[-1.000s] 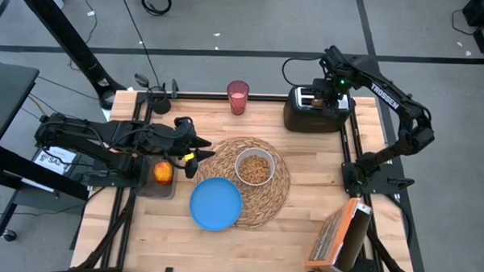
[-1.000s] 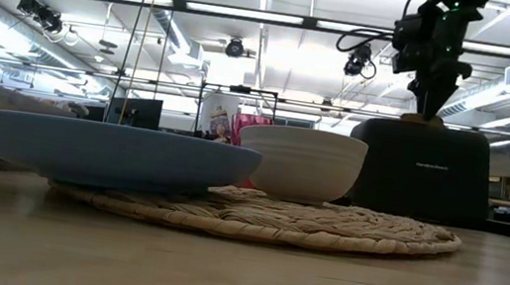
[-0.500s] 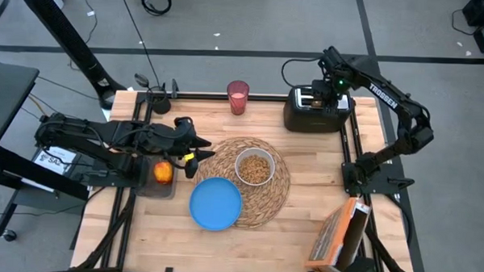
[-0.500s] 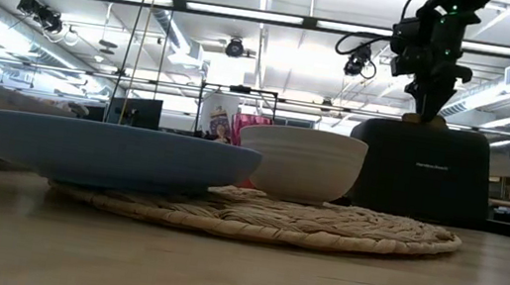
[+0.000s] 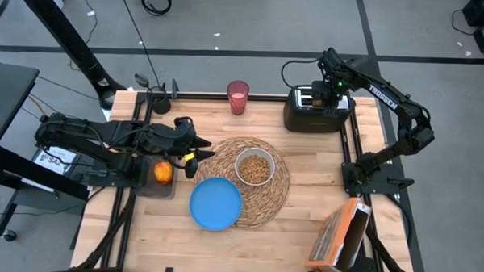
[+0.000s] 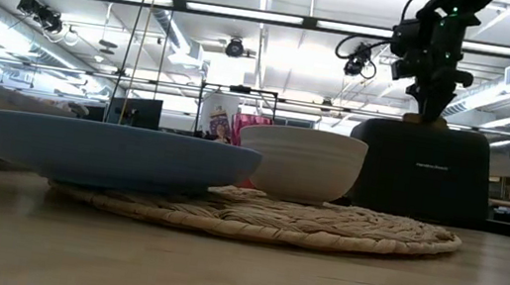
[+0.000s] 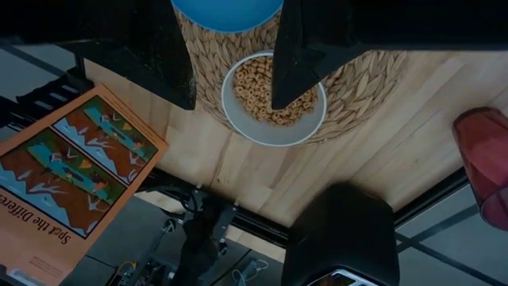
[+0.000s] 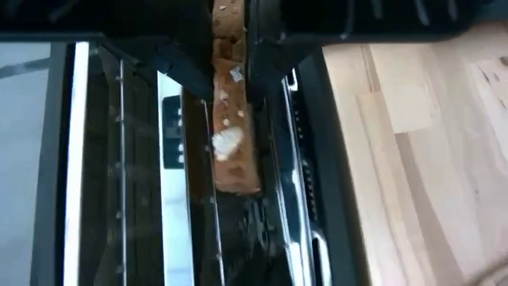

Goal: Arrange a breakfast setting
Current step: Put the toasted bread on the blue plate

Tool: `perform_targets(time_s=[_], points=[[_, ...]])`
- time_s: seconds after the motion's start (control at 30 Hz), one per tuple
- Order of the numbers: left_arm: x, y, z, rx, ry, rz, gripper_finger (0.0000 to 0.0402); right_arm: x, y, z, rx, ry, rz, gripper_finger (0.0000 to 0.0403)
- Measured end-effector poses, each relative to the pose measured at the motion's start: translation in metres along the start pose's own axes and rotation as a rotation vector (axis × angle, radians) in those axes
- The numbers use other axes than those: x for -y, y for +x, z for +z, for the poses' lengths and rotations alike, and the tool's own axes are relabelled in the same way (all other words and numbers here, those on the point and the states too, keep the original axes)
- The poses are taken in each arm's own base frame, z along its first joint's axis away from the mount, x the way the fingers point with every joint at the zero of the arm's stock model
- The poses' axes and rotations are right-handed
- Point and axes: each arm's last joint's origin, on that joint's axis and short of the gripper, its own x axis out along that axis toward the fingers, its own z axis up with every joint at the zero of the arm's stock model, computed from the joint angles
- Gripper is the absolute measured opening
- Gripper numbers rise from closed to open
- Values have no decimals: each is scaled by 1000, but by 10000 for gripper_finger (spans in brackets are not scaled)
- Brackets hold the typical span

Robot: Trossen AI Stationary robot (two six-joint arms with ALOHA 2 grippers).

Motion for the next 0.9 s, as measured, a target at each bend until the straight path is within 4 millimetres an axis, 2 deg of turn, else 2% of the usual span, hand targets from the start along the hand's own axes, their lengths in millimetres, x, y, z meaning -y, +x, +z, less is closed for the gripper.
perform_targets(time_s=[0.17,0.47,0.7,0.9], points=[[0,0,0,0,0,0,172,0,-2,-1,-3,1,-14,45],[0,0,0,-1,7,0,172,-4,-13,-4,29,1,-54,44],[-5,2,3,13,-1,21,172,-16,-37,-12,100,7,-120,43],[-11,4,11,64,-18,38,174,-36,-63,-21,196,-1,-188,39]])
